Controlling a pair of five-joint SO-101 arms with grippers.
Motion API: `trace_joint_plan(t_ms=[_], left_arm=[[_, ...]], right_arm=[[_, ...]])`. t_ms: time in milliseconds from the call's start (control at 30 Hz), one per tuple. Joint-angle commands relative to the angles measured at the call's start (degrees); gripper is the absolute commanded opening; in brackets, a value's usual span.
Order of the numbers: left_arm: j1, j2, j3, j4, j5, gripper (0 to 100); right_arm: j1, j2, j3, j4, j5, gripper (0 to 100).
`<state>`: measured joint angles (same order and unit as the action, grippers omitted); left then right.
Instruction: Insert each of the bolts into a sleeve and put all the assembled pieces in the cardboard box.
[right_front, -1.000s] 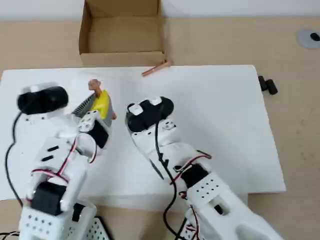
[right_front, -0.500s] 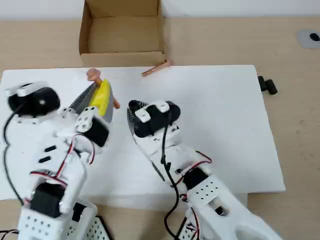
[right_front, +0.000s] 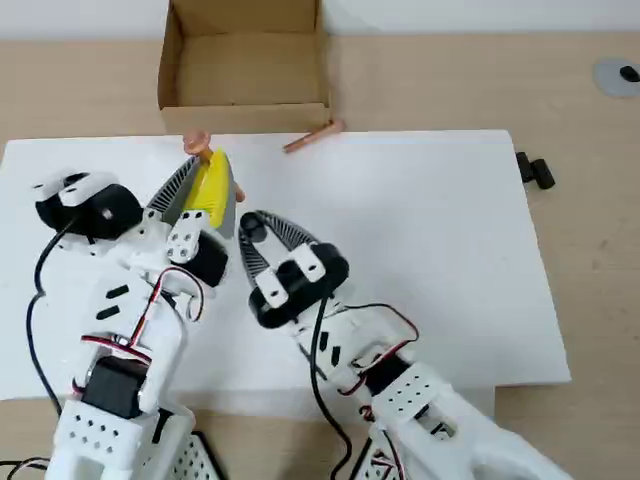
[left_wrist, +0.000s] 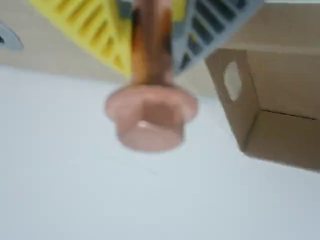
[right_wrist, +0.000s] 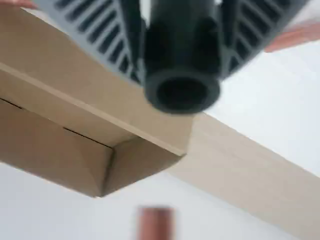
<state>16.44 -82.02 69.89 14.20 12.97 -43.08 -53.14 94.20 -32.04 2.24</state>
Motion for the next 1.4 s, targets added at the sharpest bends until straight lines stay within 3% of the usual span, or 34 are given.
trace_joint_plan(t_ms=[0, 333, 800, 1133, 1367], left_arm=[[1.9, -0.7, 0.7, -1.7, 0.0, 0], [2.2, -1.5, 3.4, -0.1, -0.2, 0], [2.3, -10.2, 3.8, 11.2, -0.1, 0], [4.3, -10.3, 5.0, 9.9, -0.1, 0], [2.0, -10.3, 9.1, -1.5, -0.5, 0]], right_arm=[[-0.9, 0.1, -2.9, -1.1, 0.4, 0.9], [1.5, -0.3, -7.1, 8.3, -5.4, 0.9], [2.3, -0.3, -7.8, 8.9, -5.6, 0.9], [2.3, -0.3, -7.8, 8.9, -5.6, 0.9], [2.3, -0.4, -7.8, 8.9, -5.6, 0.9]])
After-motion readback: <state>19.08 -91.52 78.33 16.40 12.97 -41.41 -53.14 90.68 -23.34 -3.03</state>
